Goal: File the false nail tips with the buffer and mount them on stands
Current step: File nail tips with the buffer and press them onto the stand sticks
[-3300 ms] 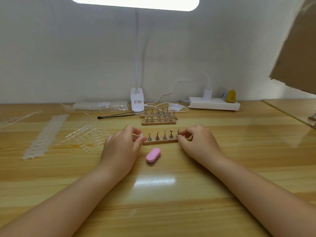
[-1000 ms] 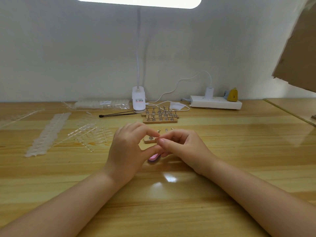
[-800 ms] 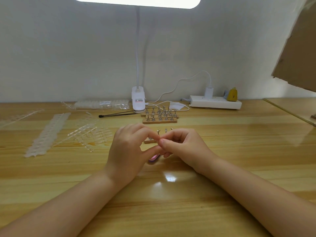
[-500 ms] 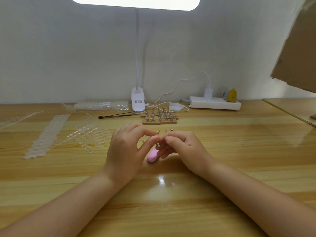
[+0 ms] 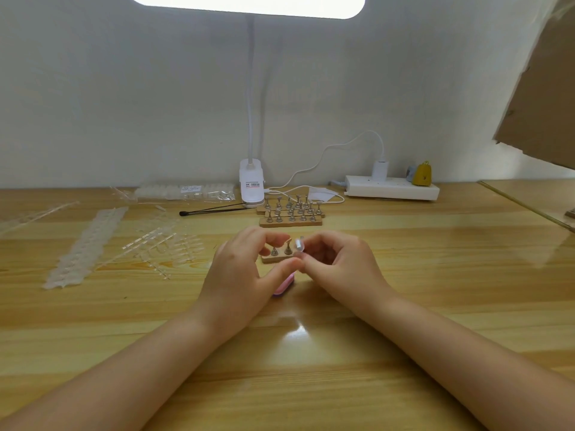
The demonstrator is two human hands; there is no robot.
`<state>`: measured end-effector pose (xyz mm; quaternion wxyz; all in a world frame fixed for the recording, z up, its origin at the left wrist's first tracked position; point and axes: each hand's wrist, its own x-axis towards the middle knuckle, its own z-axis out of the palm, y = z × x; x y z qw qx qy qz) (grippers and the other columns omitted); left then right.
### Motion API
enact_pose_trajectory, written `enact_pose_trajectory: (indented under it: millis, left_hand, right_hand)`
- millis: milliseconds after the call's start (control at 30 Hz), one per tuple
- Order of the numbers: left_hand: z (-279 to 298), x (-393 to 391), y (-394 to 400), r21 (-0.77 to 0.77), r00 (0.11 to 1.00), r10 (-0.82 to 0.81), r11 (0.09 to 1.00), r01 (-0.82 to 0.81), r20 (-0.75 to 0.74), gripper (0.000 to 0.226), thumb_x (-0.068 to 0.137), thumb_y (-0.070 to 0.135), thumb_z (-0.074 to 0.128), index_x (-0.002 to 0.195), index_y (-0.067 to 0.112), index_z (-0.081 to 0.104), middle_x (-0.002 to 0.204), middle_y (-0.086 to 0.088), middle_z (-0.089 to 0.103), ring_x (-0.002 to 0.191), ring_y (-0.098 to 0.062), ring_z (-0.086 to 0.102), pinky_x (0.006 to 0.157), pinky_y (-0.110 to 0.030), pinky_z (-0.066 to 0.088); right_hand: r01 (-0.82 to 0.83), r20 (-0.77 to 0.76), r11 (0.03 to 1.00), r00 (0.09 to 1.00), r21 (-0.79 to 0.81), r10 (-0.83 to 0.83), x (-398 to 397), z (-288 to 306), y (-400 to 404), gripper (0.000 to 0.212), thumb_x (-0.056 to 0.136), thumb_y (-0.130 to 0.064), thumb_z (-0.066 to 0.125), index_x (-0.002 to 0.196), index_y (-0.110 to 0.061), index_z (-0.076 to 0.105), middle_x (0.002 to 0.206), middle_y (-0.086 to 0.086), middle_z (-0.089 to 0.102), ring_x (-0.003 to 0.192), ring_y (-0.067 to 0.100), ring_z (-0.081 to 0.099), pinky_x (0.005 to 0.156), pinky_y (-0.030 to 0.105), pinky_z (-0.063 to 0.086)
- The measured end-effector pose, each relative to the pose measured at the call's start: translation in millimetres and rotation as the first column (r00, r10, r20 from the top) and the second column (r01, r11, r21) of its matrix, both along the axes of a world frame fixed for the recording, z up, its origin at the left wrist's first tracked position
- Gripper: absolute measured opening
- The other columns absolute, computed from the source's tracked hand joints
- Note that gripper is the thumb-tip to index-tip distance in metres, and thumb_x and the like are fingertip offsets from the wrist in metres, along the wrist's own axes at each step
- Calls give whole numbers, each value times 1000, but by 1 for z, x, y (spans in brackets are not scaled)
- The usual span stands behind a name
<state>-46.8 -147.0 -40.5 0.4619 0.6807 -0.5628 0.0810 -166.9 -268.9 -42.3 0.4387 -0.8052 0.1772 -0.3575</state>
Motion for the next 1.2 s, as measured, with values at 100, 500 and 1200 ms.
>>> enact_pose_trajectory:
  millis: [100,500,1200]
  left_hand:
    - [-2,2,-2,-24,997,60,998,-61,-43,28,84,36,65,110,30,56,101,17,59,92,-4,56,73,-29,42]
    - [-4,3,-3,48,991,104,994,-101,-78,20,92,29,56,112,26,54,100,16,56,95,-7,55,81,-39,48]
    - [33,53,6,649,750,296,378,-661,592,68,82,79,31,104,23,63,111,-2,60,108,-24,53,86,-35,40]
  right_hand:
    - [130,8,991,991,12,-130,-2,2,-12,7,82,-15,73,82,-21,70,73,-4,71,68,7,66,60,18,51]
    - [342,-222,939,914,-25,-339,-2,-7,-51,12,76,-35,78,70,-34,68,70,-7,52,64,9,49,58,27,34]
    - [356,-350,929,861,-104,-369,0,-7,-54,26,81,-33,71,104,-21,73,87,-8,67,85,9,60,72,22,41]
